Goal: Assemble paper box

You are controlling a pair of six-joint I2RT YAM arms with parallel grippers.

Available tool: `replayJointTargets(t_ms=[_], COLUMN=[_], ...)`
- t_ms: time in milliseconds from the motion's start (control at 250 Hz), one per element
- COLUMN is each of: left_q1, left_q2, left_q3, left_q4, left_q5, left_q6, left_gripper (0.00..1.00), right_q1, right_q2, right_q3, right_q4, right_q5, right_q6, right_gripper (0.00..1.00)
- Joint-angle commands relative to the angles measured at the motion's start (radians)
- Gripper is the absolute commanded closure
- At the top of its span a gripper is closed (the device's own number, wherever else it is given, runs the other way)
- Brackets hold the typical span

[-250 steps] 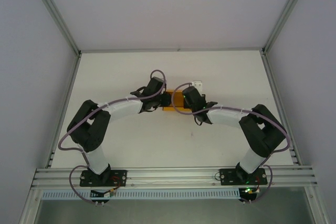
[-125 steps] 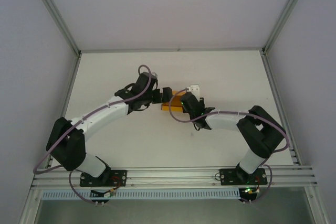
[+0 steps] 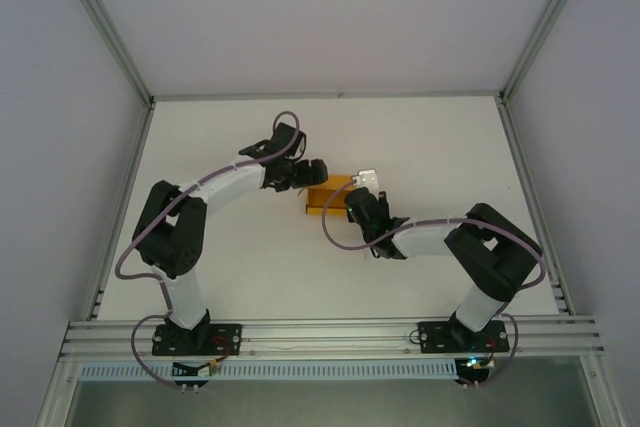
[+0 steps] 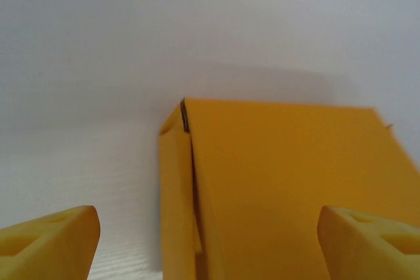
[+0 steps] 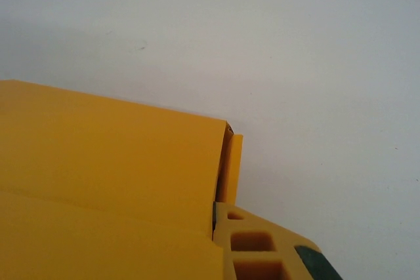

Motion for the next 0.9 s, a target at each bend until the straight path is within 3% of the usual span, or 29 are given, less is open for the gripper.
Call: replayJointTargets(t_ms=[0, 144, 399, 679, 898], left_q1=[0.017, 0.017, 0.021, 0.029, 0.034], left_q2=[0.013, 0.029, 0.06, 0.077, 0.098], left_q3=[-0.037, -0.098, -0.143, -0.158, -0.158], left_q4=[0.038, 0.103, 0.138, 0.167, 0.176], left_q5=[0.078, 0.117, 0.06, 0.061, 0.073], left_q6=[0.011, -0.004, -0.013, -0.031, -0.03], left_gripper=[0.18, 0.26, 0.35, 0.38, 0.49], right_q1=[0.013, 0.016, 0.016, 0.017, 0.01], right_q2=[0.051, 0.056, -0.029, -0.26, -0.381], right_q3=[-0.045, -0.061, -0.067, -0.155, -0.141], right_q4=[-0.002, 0.025, -0.04, -0.155, -0.305], right_q5=[-0.066, -0.066, -0.114, -0.319, -0.412], right_q6=[-0.077, -0.076, -0.071, -0.068, -0.005], right_gripper=[0.91, 0.88, 0.69, 0.4, 0.12])
